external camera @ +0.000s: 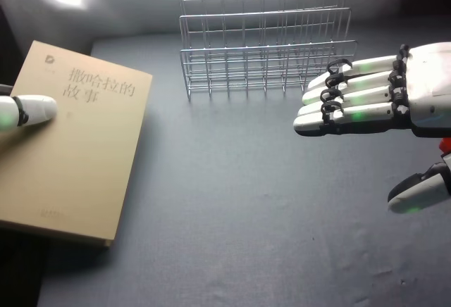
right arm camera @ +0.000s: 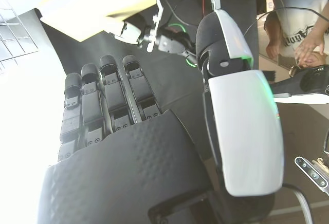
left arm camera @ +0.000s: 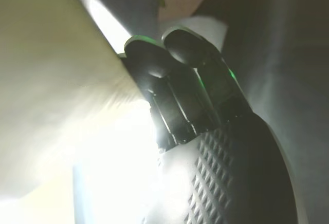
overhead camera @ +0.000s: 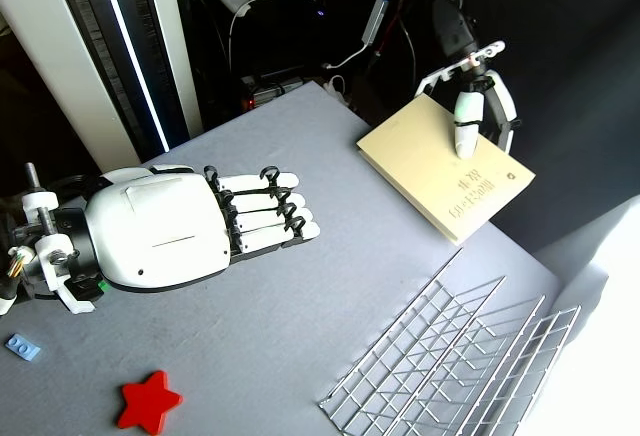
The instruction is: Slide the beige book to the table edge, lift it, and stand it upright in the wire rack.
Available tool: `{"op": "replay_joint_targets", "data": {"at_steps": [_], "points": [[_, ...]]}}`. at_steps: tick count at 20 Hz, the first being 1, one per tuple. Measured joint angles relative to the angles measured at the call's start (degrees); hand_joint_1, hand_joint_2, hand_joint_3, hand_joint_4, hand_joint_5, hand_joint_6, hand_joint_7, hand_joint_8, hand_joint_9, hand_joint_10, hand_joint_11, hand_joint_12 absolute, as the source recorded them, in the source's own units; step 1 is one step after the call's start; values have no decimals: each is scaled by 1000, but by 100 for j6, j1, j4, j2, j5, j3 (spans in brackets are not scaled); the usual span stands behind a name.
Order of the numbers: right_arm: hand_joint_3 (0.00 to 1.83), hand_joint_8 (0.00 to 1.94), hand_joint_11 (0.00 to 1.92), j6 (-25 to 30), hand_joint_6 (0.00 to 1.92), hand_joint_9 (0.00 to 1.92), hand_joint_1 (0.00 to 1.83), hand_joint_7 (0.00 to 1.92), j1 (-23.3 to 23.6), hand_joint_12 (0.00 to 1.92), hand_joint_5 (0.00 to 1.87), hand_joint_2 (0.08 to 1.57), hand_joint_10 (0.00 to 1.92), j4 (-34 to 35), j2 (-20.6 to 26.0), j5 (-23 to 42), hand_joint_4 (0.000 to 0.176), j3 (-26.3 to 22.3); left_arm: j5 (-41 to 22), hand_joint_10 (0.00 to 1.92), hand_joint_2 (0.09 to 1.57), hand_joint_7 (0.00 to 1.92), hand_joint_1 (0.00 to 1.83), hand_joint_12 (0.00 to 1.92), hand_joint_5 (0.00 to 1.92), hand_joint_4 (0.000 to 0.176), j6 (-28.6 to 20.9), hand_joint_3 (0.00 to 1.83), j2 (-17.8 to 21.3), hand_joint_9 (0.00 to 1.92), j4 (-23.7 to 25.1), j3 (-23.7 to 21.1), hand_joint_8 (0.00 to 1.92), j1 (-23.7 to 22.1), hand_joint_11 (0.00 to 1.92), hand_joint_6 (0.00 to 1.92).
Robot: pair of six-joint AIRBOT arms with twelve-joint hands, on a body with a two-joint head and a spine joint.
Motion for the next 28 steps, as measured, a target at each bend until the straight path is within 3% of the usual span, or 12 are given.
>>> {"op": "replay_joint_targets", "data": {"at_steps": [8,12,16,18,24,28], "points": [[0,1,0,-13,0,136,174,140,0,346,53,1148,0,2,0,-2,0,0,109,1441,1207,906,1225,1753,736,0,317,0,173,917,13,0,1390,-507,621,1115],[0,4,0,-15,8,169,194,175,0,451,85,1135,7,2,0,0,0,0,-52,1495,1217,883,1219,1816,722,0,498,1,199,890,28,-9,1428,-776,592,1137],[1,0,0,-26,6,172,197,181,0,433,102,1144,2,4,-2,2,0,0,-264,1430,1208,901,1224,1765,737,0,267,0,210,917,702,61,1399,-931,613,1112],[0,1,0,-28,1,171,190,176,0,360,73,1145,1,15,0,0,0,0,-472,1436,1205,907,1226,1777,743,0,251,0,210,928,741,66,1388,-986,629,1106],[1,4,0,-28,9,171,171,174,0,469,91,1153,4,22,2,4,0,0,-1027,1452,1215,891,1220,1787,722,0,-17,1,210,907,1480,190,1415,-1351,602,1135],[1,2,0,-33,1,138,191,156,0,344,98,1156,1,37,2,9,0,0,-1462,1410,1202,911,1226,1719,746,0,-243,1,197,932,1919,212,1384,-1556,601,1101]]}}
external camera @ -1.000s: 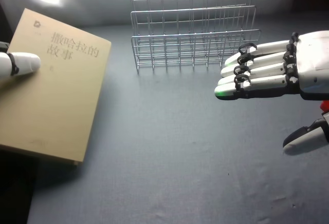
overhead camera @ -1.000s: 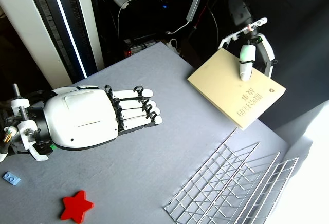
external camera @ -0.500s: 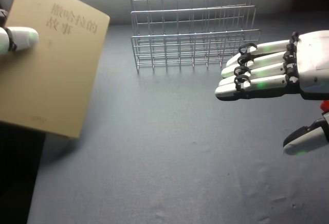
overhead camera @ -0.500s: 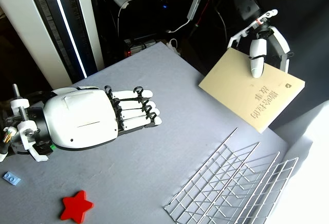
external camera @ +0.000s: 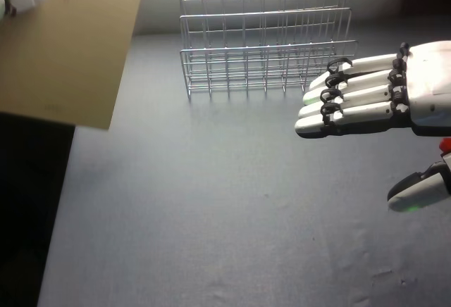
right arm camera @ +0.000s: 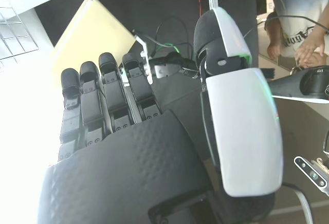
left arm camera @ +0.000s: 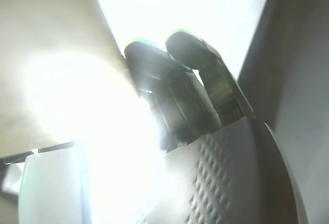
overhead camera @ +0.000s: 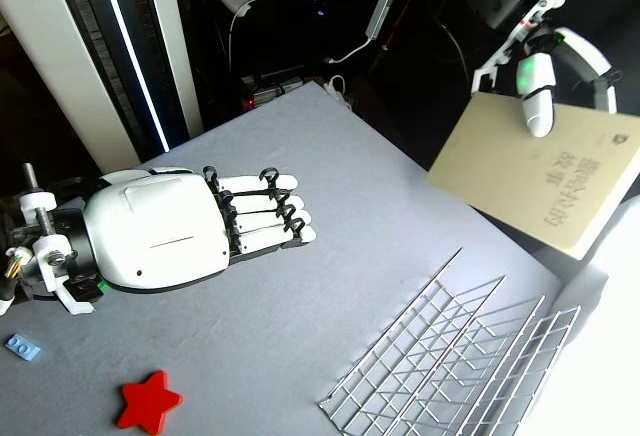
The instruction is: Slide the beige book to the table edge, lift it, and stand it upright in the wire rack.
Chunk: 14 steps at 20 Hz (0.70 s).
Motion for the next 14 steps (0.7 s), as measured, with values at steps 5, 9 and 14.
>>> {"op": "replay_joint_targets", "data": {"at_steps": [5,9,14], "points": [[0,1,0,0,4,167,201,173,0,415,113,1147,4,0,0,22,0,0,-645,1452,1212,899,1222,1797,726,0,-330,0,-205,921,616,219,1400,-374,605,1136],[0,4,0,-2,0,167,201,183,0,415,92,1150,2,0,2,31,0,0,-1222,1468,1215,891,1221,1816,719,0,-699,1,-417,917,951,457,1415,-461,603,1144],[0,8,0,-2,6,166,181,184,0,451,106,1150,6,0,2,48,0,0,-1869,1548,1222,882,1217,1900,701,0,-1071,1,-667,901,984,669,1431,-468,594,1174]]}}
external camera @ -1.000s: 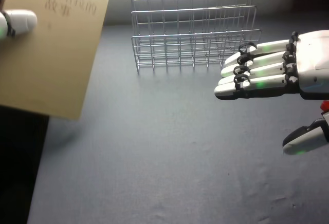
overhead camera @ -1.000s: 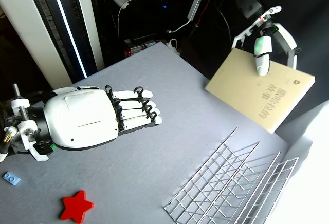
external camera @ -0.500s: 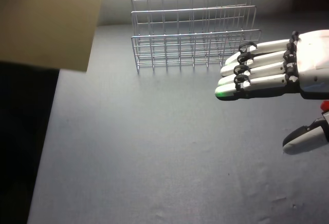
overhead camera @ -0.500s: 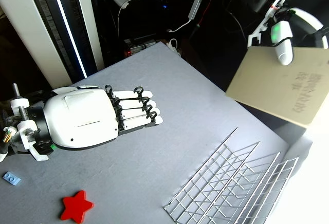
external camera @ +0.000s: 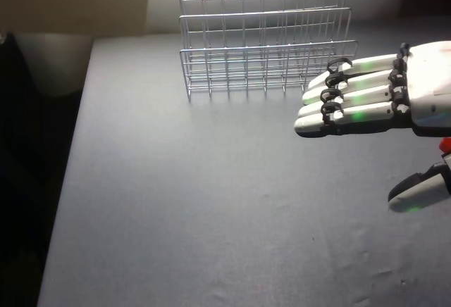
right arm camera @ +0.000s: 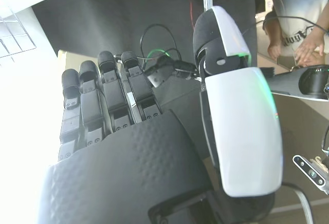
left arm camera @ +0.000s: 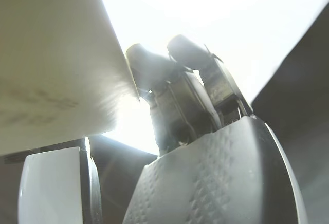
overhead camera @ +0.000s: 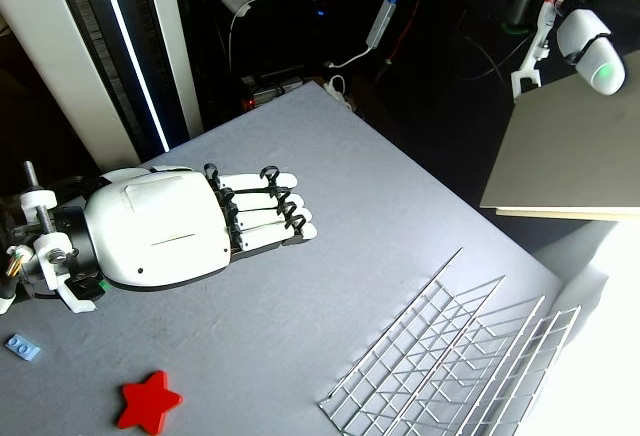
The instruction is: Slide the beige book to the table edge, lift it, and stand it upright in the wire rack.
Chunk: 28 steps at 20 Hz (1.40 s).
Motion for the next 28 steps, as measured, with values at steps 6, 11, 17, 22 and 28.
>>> {"op": "replay_joint_targets", "data": {"at_steps": [6,11,17,22,28], "points": [[3,0,0,-2,0,172,166,161,0,450,88,1158,2,2,0,22,0,0,-352,1561,1219,877,1219,1877,722,0,-358,0,-326,895,15,184,1447,-37,601,1136],[2,0,0,-35,2,130,165,135,0,330,79,1168,0,7,-2,22,0,0,-535,1609,1226,862,1216,1918,714,0,-645,0,-647,881,153,356,1478,-50,586,1143],[1,0,0,-83,0,105,146,106,0,307,64,1166,0,28,-2,22,0,0,-678,1620,1224,870,1218,1921,717,0,-817,0,-986,871,343,627,1463,-94,576,1141],[0,5,0,-98,5,116,136,101,0,354,35,1173,7,52,-2,22,0,0,-732,1660,1235,855,1212,1921,693,0,-885,0,-1263,873,428,820,1490,-116,584,1182],[0,4,0,-105,3,88,167,103,0,276,46,1163,0,57,0,22,0,0,-798,1632,1233,859,1213,1921,693,0,-1187,0,-1510,879,564,1121,1482,-37,575,1177]]}}
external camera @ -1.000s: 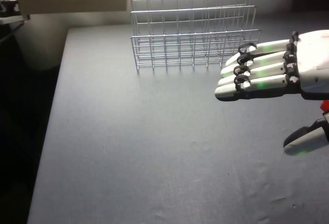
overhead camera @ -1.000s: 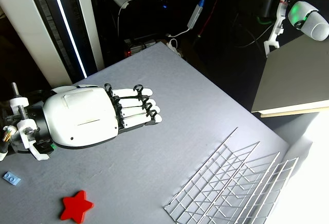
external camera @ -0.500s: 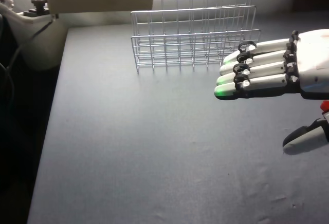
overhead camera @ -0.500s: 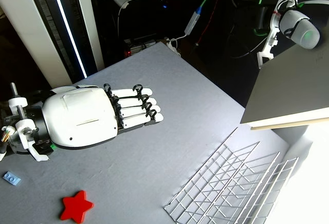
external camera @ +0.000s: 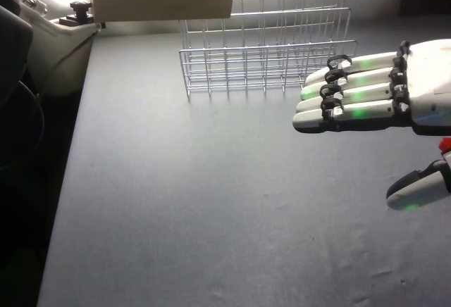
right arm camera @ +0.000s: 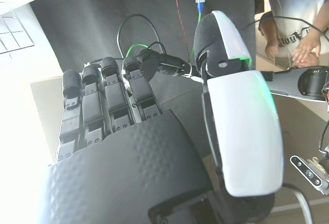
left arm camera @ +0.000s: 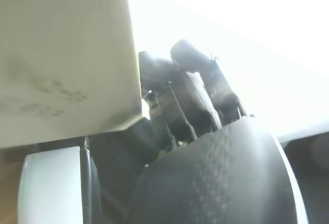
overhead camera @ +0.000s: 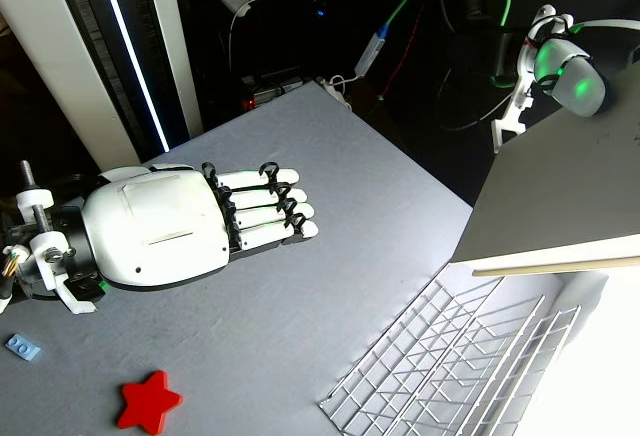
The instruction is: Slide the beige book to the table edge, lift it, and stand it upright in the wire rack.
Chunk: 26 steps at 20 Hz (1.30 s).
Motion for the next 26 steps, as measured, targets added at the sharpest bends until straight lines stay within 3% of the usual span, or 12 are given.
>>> {"op": "replay_joint_targets", "data": {"at_steps": [12,16,19,26], "points": [[0,4,0,-136,8,115,194,148,0,316,88,1150,1,74,-4,0,0,0,-74,1646,1228,861,1215,1921,708,0,-629,0,-715,875,245,1012,1477,155,590,1161],[3,1,0,-155,1,107,184,122,-7,289,52,1158,0,98,-4,2,0,0,-116,1673,1230,853,1214,1921,714,0,-640,0,-802,872,267,1078,1494,216,609,1153],[0,8,0,-175,13,158,190,175,-7,458,116,1162,11,160,-4,0,0,0,-179,1692,1225,848,1215,1921,741,0,-662,0,-918,846,291,1176,1502,214,609,1114],[0,0,0,-197,1,127,201,151,-7,324,98,1159,1,179,-4,11,0,0,-236,1631,1217,866,1219,1921,747,0,-669,1,-1062,882,286,1281,1474,293,630,1104]]}}
